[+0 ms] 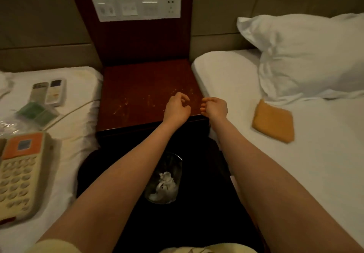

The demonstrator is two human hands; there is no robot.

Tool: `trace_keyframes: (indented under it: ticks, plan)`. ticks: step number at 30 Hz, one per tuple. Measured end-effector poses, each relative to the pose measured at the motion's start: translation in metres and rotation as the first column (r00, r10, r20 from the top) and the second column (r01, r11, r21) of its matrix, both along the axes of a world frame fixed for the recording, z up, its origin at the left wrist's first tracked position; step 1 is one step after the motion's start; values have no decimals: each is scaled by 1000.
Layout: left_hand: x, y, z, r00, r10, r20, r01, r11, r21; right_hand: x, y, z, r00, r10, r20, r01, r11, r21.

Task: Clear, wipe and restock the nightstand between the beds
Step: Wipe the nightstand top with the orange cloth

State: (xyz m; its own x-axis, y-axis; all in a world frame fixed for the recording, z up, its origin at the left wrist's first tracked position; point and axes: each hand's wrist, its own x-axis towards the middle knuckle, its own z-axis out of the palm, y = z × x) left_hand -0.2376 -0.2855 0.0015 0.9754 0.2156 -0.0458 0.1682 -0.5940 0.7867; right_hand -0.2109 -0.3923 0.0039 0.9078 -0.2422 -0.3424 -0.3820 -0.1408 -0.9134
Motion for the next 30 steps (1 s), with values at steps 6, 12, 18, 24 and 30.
trace_keyframes:
  ticks: [6,12,18,24,30]
  plan:
    - [17,-71,-8,982,-182,-53,179,982,-59,-1,-94,-1,988,-148,30,151,959,-239]
    - [34,-133,-23,918,-303,-256,263,948,-178,-4,-172,-13,924,-367,-112,266,823,-502]
    - [50,-171,-41,886,-287,-364,167,930,-328,-8,-213,-25,819,-513,-258,379,820,-428]
    - [59,-191,-45,867,-287,-408,69,879,-472,5,-216,-26,867,-430,-253,420,903,-97]
    - [74,-169,-36,882,-178,-436,-182,726,-664,29,-164,-11,930,-301,-210,346,909,231]
